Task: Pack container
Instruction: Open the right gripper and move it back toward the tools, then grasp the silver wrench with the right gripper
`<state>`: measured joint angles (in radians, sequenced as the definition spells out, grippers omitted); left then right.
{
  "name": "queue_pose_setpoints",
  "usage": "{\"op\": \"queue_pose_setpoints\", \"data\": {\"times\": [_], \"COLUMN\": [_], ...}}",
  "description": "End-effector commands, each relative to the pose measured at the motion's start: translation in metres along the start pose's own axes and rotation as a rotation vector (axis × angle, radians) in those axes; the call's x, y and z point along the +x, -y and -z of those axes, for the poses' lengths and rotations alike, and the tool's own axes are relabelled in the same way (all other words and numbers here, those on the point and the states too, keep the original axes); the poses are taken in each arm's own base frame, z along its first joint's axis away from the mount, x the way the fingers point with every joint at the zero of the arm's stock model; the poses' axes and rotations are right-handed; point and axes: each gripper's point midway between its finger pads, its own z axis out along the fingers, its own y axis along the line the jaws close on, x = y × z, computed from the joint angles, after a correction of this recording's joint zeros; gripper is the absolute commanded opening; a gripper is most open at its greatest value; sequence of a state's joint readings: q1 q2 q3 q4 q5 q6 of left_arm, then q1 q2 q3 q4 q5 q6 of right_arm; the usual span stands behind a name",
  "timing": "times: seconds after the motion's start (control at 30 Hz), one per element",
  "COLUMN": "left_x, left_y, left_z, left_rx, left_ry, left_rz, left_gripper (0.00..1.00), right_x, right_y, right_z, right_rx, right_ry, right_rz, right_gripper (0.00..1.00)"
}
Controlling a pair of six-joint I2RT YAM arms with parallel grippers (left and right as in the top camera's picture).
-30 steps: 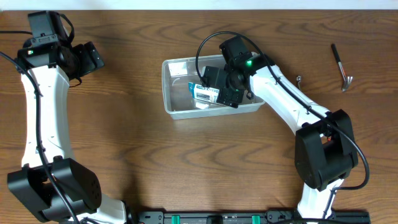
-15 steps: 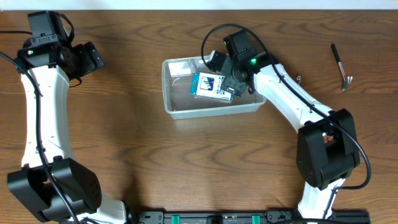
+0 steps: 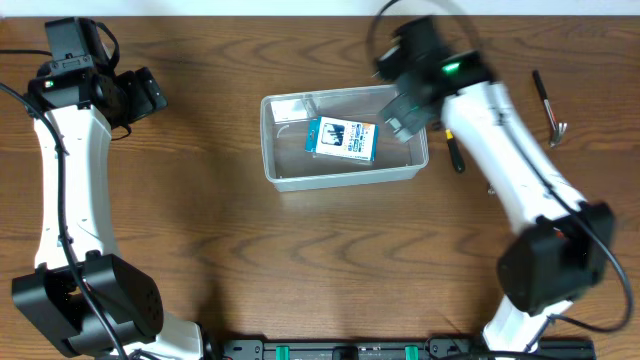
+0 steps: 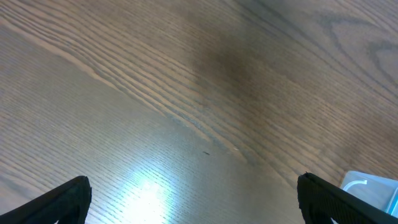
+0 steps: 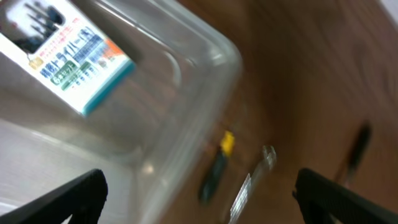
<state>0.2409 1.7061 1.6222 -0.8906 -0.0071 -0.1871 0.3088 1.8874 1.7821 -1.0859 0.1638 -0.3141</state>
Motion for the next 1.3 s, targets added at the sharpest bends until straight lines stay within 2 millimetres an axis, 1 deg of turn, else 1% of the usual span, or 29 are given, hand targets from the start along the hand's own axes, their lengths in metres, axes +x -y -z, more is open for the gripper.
{"op": "queue_pose_setpoints", "data": {"times": [0.0, 0.07, 0.17, 0.27, 0.33, 0.4, 0.43, 0.5, 0.6, 0.7, 0.9, 1.13, 1.27], "left_x": [-0.001, -0.001, -0.001, -0.001, -0.001, -0.001, -0.001, -0.001, -0.001, -0.001, -0.001, -0.001, -0.001], "left_y": [-0.003, -0.003, -0.003, -0.003, -0.003, -0.003, -0.003, -0.003, -0.003, -0.003, -0.003, -0.003, -0.003], "left_z": [-0.001, -0.001, -0.001, -0.001, -0.001, -0.001, -0.001, -0.001, -0.001, -0.001, -0.001, -0.001, -0.001], "left_rx": [-0.011, -0.011, -0.011, -0.011, -0.011, -0.011, -0.011, -0.011, -0.011, -0.011, -0.011, -0.011, -0.011], "left_ry": [0.000, 0.000, 0.000, 0.000, 0.000, 0.000, 0.000, 0.000, 0.000, 0.000, 0.000, 0.000, 0.000], "left_rz": [0.012, 0.012, 0.012, 0.012, 0.012, 0.012, 0.012, 0.012, 0.012, 0.012, 0.012, 0.012, 0.012], "left_gripper": [0.98, 0.98, 0.98, 0.98, 0.98, 0.98, 0.98, 0.98, 0.98, 0.98, 0.98, 0.98, 0.98], "right_x": [0.014, 0.034, 0.063, 0.083, 0.093, 0.101, 0.103, 0.108, 0.108, 0.111, 0.120, 0.136, 0.144], "right_y": [0.037, 0.055, 0.079, 0.096, 0.104, 0.112, 0.114, 0.112, 0.101, 0.097, 0.091, 0.080, 0.073], "right_z": [0.030, 0.029, 0.024, 0.020, 0.016, 0.009, 0.005, -0.006, -0.029, -0.051, -0.089, -0.132, -0.152], "right_rx": [-0.024, -0.016, -0.006, 0.003, 0.009, 0.016, 0.017, -0.006, -0.060, -0.048, -0.035, -0.068, -0.087], "right_ry": [0.014, -0.036, -0.103, -0.139, -0.152, -0.157, -0.157, -0.154, -0.127, -0.109, -0.095, -0.175, -0.214], "right_rz": [-0.262, -0.322, -0.394, -0.450, -0.474, -0.500, -0.508, -0.505, -0.477, -0.473, -0.475, -0.473, -0.472], "right_gripper": [0.96, 0.90, 0.91, 0.91, 0.87, 0.77, 0.75, 0.72, 0.68, 0.64, 0.64, 0.69, 0.69]}}
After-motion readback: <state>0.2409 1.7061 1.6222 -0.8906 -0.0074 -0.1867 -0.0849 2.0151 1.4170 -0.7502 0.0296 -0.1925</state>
